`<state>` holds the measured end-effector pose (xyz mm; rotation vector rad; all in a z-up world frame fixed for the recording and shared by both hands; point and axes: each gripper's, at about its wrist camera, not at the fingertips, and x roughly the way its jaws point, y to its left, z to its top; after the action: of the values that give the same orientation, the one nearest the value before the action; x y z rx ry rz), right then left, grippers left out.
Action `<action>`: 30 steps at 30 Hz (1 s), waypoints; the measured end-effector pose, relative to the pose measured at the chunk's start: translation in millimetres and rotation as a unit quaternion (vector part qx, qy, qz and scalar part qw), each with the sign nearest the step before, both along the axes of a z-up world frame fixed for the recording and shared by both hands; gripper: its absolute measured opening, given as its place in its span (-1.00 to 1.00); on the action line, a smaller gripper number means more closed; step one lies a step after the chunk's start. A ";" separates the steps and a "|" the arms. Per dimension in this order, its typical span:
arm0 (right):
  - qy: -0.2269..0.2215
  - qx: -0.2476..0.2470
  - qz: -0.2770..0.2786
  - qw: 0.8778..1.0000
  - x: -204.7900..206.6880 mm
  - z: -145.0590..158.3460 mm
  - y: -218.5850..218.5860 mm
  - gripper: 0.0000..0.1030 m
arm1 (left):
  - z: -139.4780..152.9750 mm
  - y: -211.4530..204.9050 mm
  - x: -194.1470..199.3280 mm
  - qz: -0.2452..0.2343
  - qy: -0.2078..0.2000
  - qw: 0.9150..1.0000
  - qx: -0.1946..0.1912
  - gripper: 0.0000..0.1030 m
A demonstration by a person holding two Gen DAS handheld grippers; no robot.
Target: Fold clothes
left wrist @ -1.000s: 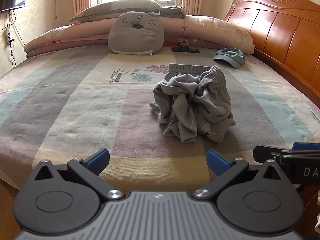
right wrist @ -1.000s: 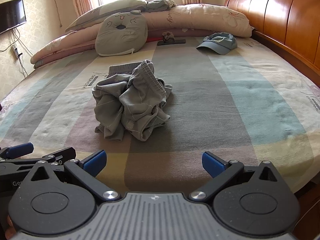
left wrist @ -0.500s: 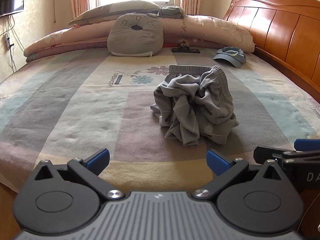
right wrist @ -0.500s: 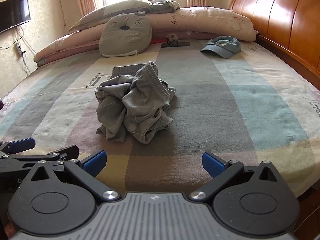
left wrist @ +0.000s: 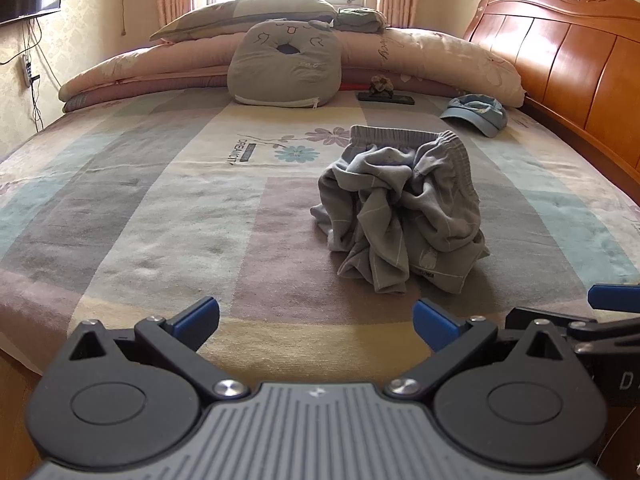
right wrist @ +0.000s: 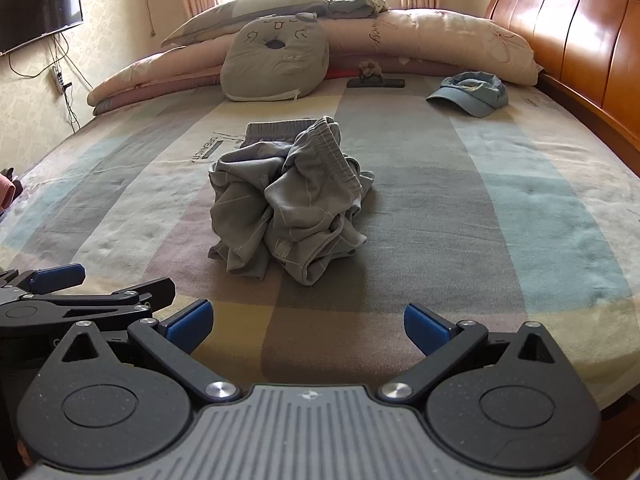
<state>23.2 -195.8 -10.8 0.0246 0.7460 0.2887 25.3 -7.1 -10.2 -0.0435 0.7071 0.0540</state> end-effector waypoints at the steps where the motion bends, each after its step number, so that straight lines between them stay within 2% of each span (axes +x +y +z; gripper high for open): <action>1: 0.001 0.000 0.001 1.000 1.7 -0.4 0.1 1.00 | -0.8 0.6 1.6 -0.002 0.000 1.000 -0.002 0.99; 11: 0.017 0.001 0.002 1.000 30.3 -10.7 2.6 1.00 | -8.9 1.2 28.7 -0.007 0.009 1.000 0.008 0.99; 24: 0.016 0.012 0.007 1.000 70.4 -10.8 0.4 1.00 | -13.4 -1.0 69.5 -0.026 0.006 1.000 0.008 0.99; 30: 0.030 0.010 0.005 0.999 98.2 -16.0 3.3 1.00 | -19.8 -0.2 97.4 -0.031 0.024 0.999 0.007 0.99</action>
<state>121.4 -192.5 -26.8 0.0490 0.8034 0.3050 122.6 -7.3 -30.1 -0.0074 0.7546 0.0003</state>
